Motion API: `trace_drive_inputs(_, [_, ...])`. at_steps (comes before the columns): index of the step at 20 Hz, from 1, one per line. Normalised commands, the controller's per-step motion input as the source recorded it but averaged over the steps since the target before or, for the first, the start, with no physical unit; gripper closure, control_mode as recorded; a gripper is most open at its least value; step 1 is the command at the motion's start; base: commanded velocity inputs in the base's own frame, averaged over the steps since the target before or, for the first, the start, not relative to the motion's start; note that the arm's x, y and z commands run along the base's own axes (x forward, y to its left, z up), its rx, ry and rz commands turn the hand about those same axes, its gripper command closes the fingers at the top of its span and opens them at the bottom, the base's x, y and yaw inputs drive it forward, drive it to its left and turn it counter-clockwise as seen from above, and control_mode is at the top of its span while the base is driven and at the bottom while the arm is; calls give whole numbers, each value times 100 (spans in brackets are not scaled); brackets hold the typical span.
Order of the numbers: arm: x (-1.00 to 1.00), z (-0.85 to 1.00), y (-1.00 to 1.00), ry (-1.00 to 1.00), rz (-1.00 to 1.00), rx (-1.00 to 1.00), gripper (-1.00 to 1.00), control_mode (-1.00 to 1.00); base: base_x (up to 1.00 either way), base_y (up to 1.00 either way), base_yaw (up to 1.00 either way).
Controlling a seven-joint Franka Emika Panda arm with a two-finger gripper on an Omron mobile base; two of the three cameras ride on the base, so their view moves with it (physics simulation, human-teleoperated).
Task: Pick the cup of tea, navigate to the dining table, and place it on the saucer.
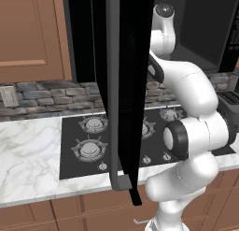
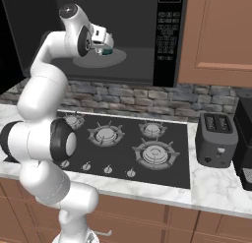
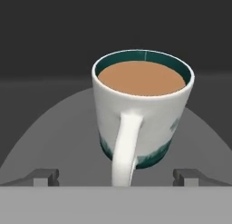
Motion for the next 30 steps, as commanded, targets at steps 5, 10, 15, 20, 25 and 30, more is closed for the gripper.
trace_drive_inputs(5, [18, -6, 0, 0, -2, 0, -100, -100, 0, 0, 0])
trace_drive_inputs(10, [22, -6, 0, 0, -3, 0, -100, -100, 0, 0, 0])
trace_drive_inputs(15, [3, 0, 0, 0, -1, 0, -100, -100, 0, 0, 0])
trace_drive_inputs(20, [0, 0, 0, 0, 0, 0, -100, -100, 0, 0, 0])
trace_drive_inputs(25, [0, 0, 0, 0, 0, 0, 100, -100, 0, 0, 0])
trace_drive_inputs(30, [0, 0, 0, 0, 0, 0, 100, -100, 0, 0, 0])
